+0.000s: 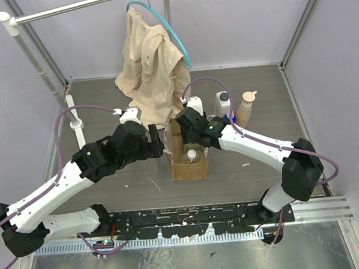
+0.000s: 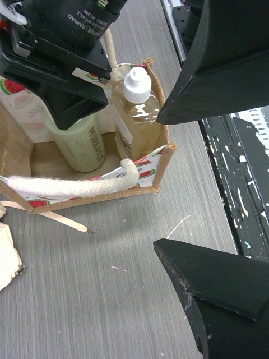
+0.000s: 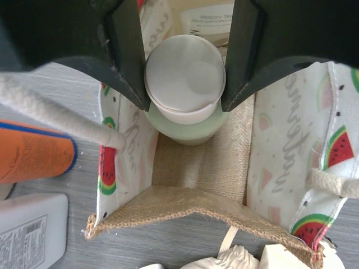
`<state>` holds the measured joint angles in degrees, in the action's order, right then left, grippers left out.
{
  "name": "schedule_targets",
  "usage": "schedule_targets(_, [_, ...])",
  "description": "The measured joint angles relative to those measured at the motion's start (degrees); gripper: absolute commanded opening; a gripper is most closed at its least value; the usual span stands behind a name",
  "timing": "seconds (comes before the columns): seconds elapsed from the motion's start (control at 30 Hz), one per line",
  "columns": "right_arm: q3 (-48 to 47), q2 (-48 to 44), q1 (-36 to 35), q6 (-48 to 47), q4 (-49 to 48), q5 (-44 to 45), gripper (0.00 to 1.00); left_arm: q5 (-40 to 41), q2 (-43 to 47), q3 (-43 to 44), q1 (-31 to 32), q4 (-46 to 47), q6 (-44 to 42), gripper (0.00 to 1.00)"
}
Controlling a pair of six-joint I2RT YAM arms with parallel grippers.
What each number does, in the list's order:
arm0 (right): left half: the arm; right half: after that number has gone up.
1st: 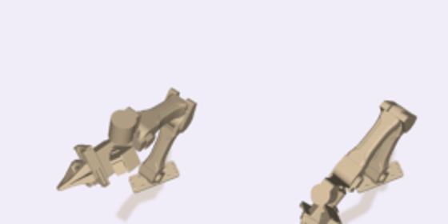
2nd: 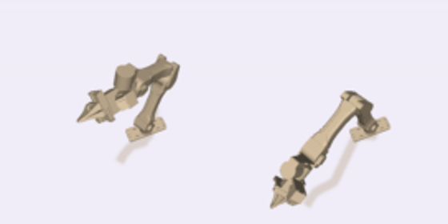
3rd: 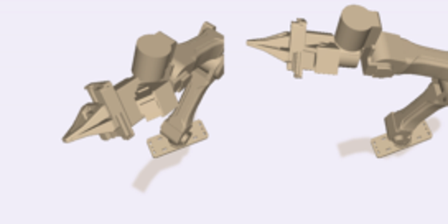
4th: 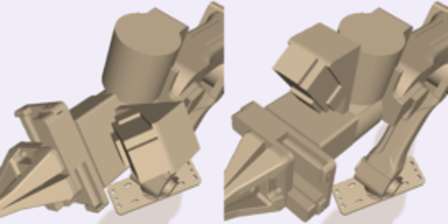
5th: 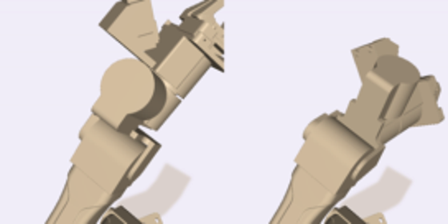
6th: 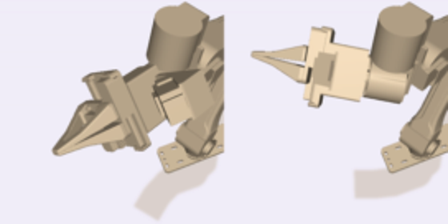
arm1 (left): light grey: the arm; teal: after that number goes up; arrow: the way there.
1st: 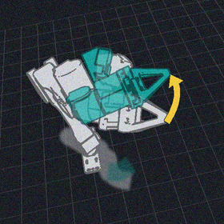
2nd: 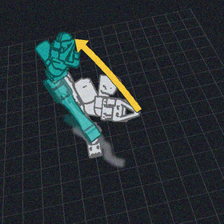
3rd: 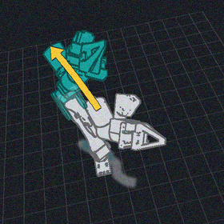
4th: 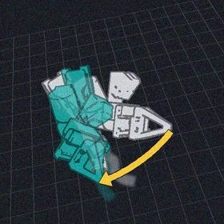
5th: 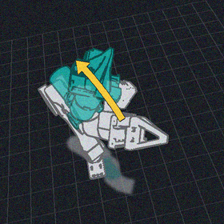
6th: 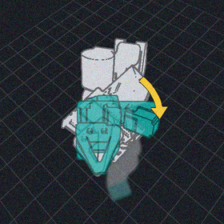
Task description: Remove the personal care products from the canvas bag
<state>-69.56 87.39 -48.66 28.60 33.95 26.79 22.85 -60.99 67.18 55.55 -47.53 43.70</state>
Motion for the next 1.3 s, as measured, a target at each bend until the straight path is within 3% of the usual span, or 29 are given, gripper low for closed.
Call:
schedule_targets(0.23, [-0.85, 0.02, 0.46, -1.42, 0.81, -0.83, 0.34, -0.02, 0.0, 0.0, 0.0, 0.0, 0.04, 0.9])
schedule_targets(0.57, [-13.03, -0.74, 0.52, -5.16, 7.37, 0.15, 0.33, -2.97, -0.9, 0.09, 0.04, 0.28, -0.17, 0.88])
schedule_targets(1.03, [-36.13, -1.27, 1.88, -13.9, 12.33, 7.76, 0.33, -12.2, -14.86, 9.35, 4.15, 3.91, -5.6, 0.86])
schedule_targets(1.2, [-40.15, -1.92, 3.21, -16.22, 13.38, 10.95, 0.33, -14.32, -19.8, 10.88, 4.24, 4.42, -6.95, 0.85])
schedule_targets(1.3, [-40.48, -3.1, 4.02, -17.46, 14.56, 12.39, 0.33, -14.62, -23.23, 12.22, 4.46, 4.37, -7.82, 0.79])
